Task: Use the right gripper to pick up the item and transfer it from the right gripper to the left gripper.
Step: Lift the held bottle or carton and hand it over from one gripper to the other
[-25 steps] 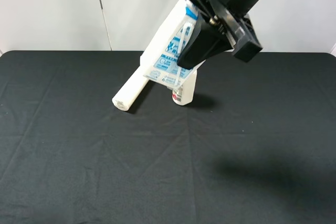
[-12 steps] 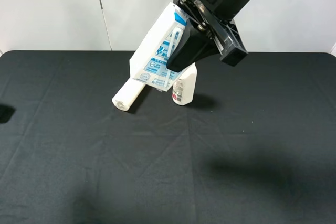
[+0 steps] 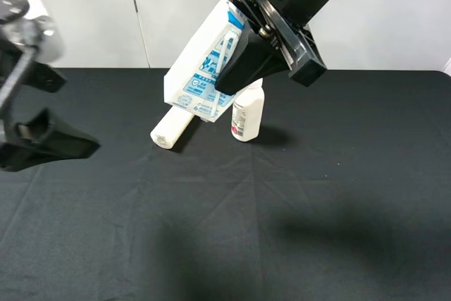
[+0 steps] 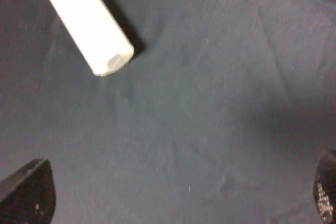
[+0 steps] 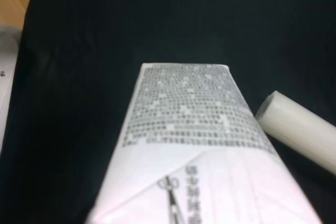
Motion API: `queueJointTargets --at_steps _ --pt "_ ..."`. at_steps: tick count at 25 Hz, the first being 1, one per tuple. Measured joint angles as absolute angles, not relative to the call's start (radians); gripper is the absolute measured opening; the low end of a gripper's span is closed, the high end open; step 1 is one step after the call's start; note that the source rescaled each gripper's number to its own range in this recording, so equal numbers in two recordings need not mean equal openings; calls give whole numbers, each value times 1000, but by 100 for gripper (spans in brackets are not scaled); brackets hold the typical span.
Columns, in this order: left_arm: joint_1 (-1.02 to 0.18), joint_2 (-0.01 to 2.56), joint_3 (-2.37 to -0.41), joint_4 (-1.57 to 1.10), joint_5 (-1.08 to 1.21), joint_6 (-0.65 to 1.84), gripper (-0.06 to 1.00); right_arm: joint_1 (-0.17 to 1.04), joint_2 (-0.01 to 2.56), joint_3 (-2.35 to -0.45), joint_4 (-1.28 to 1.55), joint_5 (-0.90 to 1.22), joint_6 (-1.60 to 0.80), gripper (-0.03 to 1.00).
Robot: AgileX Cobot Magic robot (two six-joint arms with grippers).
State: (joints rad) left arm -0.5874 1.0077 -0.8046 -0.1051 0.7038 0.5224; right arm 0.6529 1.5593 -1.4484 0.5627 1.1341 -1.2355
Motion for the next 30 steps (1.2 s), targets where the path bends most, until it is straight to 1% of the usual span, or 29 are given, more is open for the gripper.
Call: queueJointTargets --at_steps 5,10,17,21,26,30 --pt "-595 1040 -805 -126 606 549 97 653 1559 -1448 564 1133 -1242 5" --pt "-595 1040 -805 -221 556 633 97 653 1559 -1448 564 1130 -1273 5" --pt "-595 1044 -805 -433 526 883 97 653 1559 -1448 574 1122 -1296 5" --pt "-595 1044 -805 -485 514 981 92 653 1559 -1448 608 1117 -1334 5" --pt "-595 1044 -805 -566 515 1001 88 653 1559 -1448 645 1114 -1398 5" --pt "-595 1045 -805 -599 515 1002 87 653 1559 -1448 664 1110 -1446 5"
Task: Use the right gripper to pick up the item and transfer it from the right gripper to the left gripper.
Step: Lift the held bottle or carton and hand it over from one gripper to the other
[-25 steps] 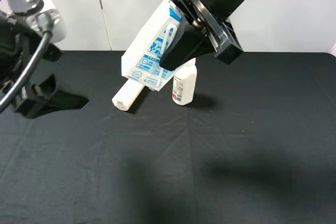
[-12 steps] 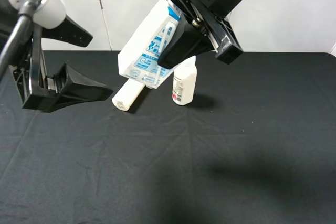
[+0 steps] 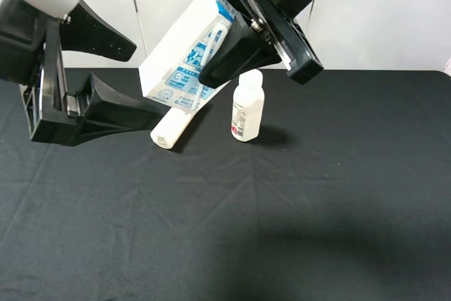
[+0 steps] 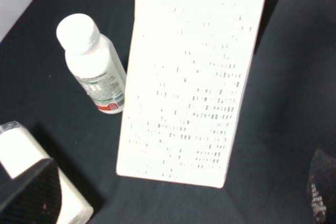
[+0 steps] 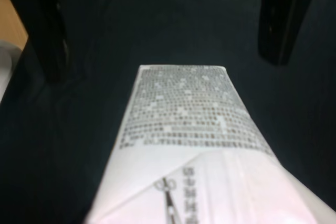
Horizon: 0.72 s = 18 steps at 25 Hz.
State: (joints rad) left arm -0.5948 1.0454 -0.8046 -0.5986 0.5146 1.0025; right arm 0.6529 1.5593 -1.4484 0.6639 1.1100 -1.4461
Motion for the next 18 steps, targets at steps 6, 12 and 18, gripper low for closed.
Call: queueJointTargets --at_steps 6,12,18 --pt "-597 1107 -807 -644 515 1011 86 653 1559 -1448 672 1092 -1464 5" --pt "-598 1171 -819 -667 510 1093 85 653 1559 -1448 678 1087 -1468 5" --pt "-598 1230 -875 -736 506 1151 84 653 1559 -1448 678 1082 -1468 5"
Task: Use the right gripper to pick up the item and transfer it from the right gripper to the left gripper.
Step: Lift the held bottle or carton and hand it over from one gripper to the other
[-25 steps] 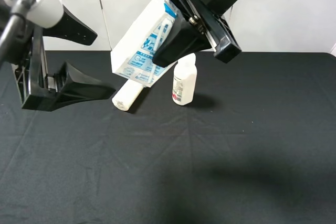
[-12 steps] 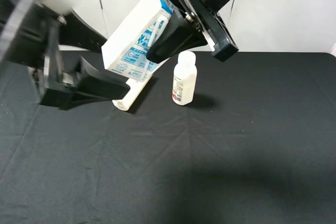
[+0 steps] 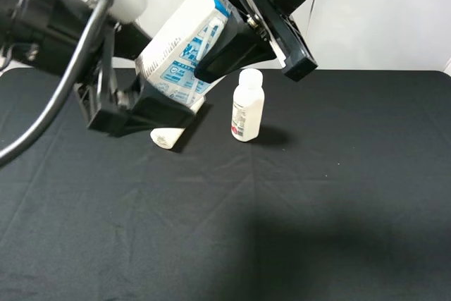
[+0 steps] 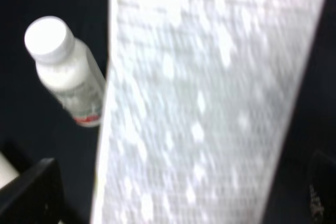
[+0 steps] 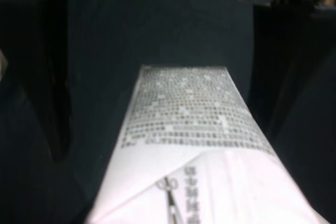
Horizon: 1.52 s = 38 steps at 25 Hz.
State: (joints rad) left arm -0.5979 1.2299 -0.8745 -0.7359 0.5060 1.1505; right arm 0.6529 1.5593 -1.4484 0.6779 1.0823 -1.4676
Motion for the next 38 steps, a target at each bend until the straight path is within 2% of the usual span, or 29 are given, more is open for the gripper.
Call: queueJointTargets --at_steps 4,9,13,15,16,17,29,30,31,33,34,35,38 --pt "-598 1265 -895 -789 500 1194 80 653 1559 -1448 678 1082 -1468 5" --pt "-598 1273 -896 -802 497 1233 68 653 1559 -1448 678 1082 -1468 5" --pt "-598 1273 -896 -802 497 1240 63 653 1559 -1448 678 1082 -1468 5" --pt "-598 1273 -896 -802 497 1240 49 653 1559 -1448 678 1082 -1468 5" --pt "-598 1273 -896 -802 497 1240 30 653 1559 -1448 678 1082 -1468 5" --pt "-598 1273 -896 -802 500 1243 3 653 1559 -1448 678 1081 -1468 5" --pt "-598 1273 -896 -799 498 1278 1 653 1559 -1447 678 1078 -1466 5" --pt "-598 1273 -896 -799 498 1278 1 653 1559 -1447 678 1078 -1466 9" --pt "-598 1273 -896 -797 499 1278 1 653 1559 -1447 684 1075 -1467 26" --pt "-598 1275 -896 -786 505 1280 1 653 1559 -1448 695 1054 -1457 70" --pt "-598 1275 -896 -785 505 1280 1 653 1559 -1448 700 1041 -1448 83" --pt "-598 1275 -896 -785 505 1280 1 653 1559 -1448 701 1021 -1435 90" --pt "-598 1275 -896 -785 507 1280 0 653 1559 -1448 702 1000 -1417 98"
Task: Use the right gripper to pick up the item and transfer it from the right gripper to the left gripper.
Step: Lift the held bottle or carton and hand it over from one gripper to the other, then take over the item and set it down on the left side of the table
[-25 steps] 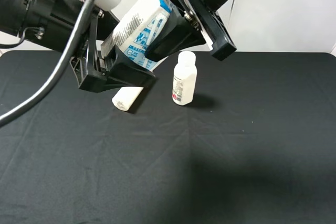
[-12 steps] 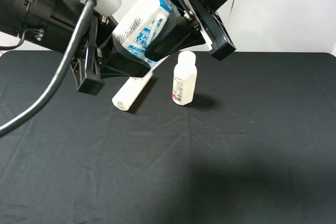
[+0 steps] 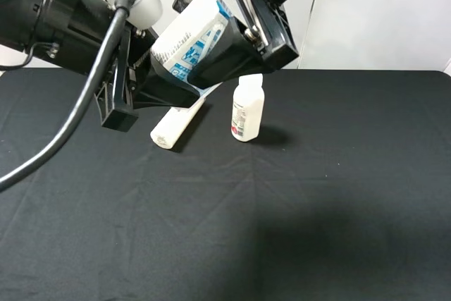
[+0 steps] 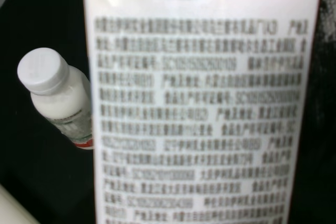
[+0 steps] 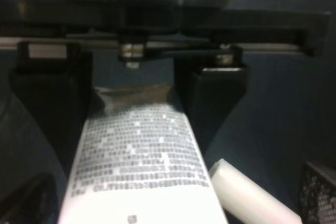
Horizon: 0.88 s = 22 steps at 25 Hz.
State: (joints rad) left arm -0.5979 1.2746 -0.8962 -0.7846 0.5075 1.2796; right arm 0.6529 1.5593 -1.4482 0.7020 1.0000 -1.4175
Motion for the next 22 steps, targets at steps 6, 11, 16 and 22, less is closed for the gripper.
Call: queueJointTargets --at_steps 6,11,16,22 --pt "-598 1275 -896 -784 509 1280 0 653 1559 -1448 703 999 -1406 99" --pt "-598 1275 -896 -784 509 1280 0 653 1541 -1448 686 1023 -1378 99" --pt "-598 1275 -896 -784 509 1280 0 653 1486 -1448 623 1058 -1322 100" --pt "-598 1275 -896 -784 509 1281 0 653 1424 -1448 518 1104 -1197 99"
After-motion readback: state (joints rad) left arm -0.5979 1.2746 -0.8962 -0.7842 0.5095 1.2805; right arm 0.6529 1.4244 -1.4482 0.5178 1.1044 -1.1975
